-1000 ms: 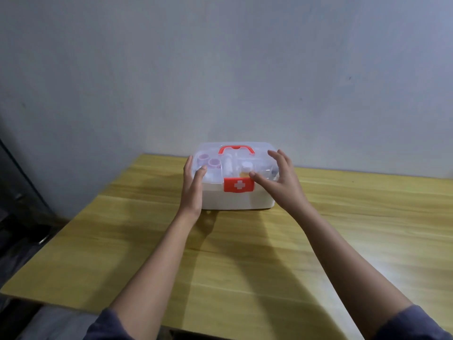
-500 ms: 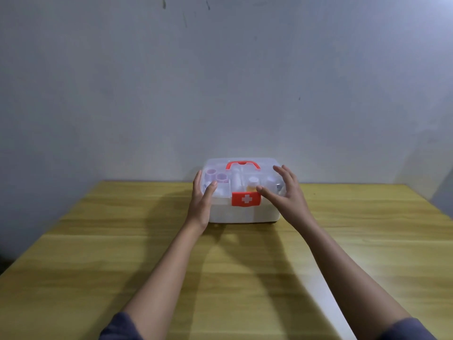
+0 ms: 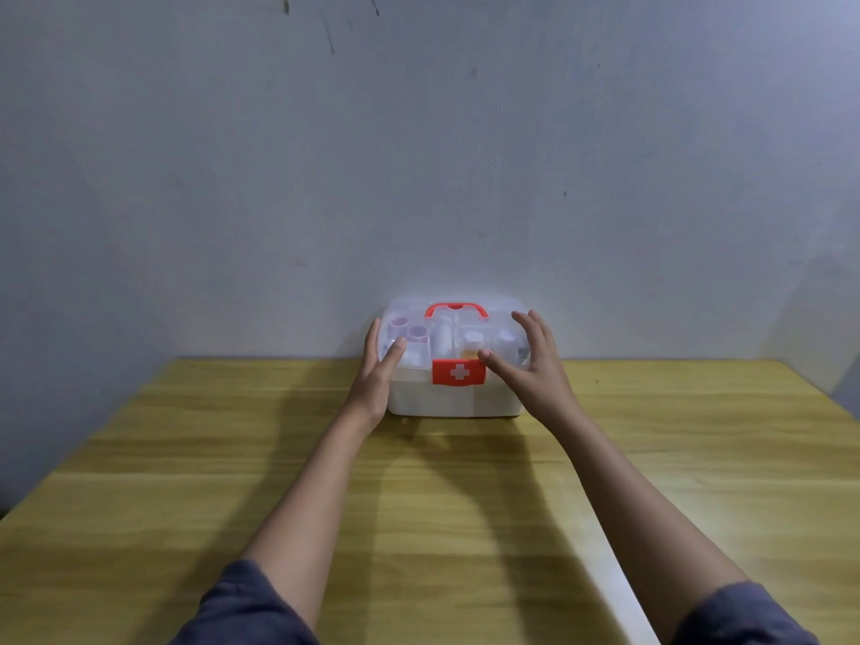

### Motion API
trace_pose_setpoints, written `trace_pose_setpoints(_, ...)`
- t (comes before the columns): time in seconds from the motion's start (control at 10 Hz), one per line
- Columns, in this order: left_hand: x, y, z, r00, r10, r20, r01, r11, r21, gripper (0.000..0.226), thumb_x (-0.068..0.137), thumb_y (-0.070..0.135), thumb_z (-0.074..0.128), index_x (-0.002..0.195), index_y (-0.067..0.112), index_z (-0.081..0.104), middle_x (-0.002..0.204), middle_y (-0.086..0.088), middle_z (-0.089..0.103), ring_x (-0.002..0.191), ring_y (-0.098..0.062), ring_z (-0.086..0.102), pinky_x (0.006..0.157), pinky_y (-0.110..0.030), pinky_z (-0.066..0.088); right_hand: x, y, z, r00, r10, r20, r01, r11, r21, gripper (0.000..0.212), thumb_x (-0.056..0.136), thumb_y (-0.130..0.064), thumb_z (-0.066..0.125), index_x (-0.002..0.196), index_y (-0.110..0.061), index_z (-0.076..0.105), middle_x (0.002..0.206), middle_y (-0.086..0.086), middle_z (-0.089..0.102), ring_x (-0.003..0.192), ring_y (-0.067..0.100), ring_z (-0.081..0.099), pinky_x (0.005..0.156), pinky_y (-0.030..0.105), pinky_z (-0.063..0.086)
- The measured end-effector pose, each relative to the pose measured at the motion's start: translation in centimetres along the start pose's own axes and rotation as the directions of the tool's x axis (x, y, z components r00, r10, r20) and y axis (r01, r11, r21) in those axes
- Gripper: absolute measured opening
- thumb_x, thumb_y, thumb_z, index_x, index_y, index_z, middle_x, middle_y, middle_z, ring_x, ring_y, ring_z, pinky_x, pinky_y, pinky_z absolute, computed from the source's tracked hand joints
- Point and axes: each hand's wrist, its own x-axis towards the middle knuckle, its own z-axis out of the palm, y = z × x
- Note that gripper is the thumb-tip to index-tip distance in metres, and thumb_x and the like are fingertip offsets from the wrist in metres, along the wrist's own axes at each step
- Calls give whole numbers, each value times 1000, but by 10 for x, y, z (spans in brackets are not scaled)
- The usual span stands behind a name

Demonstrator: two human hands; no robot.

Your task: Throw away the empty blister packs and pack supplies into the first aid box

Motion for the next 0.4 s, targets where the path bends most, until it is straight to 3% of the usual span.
trace_pose_setpoints(0.2,-10,6,5,1000,-10,7,9,997,73,65,101,34,40,155,22,6,163,6,11,149,-12,14,107,-19,15,-3,-4,-2,999,19,31,-18,999,-32,83,78,-44,68,146,-23,24,158,-2,13,145,14,17,113,31,22)
trace_pose_setpoints(0.3,-17,3,4,998,-69,-6,69,991,118,82,94,49,44,154,25,-6,164,5,-1,151,-16,7,116,-30,13,-5,-4,-3,993,119,2,-118,989,86,96,75,-45,70,148,-19,13,158,1,15,145,17,17,115,35,21)
trace_pose_setpoints(0.4,-38,-14,-3,981,-195,3,190,962,198,110,77,74,51,154,24,-10,164,3,-2,151,-18,6,119,-36,12,-25,15,-5,970,232,68,-241,956,168,109,66,-59,70,148,-19,10,158,3,16,145,18,17,118,40,21)
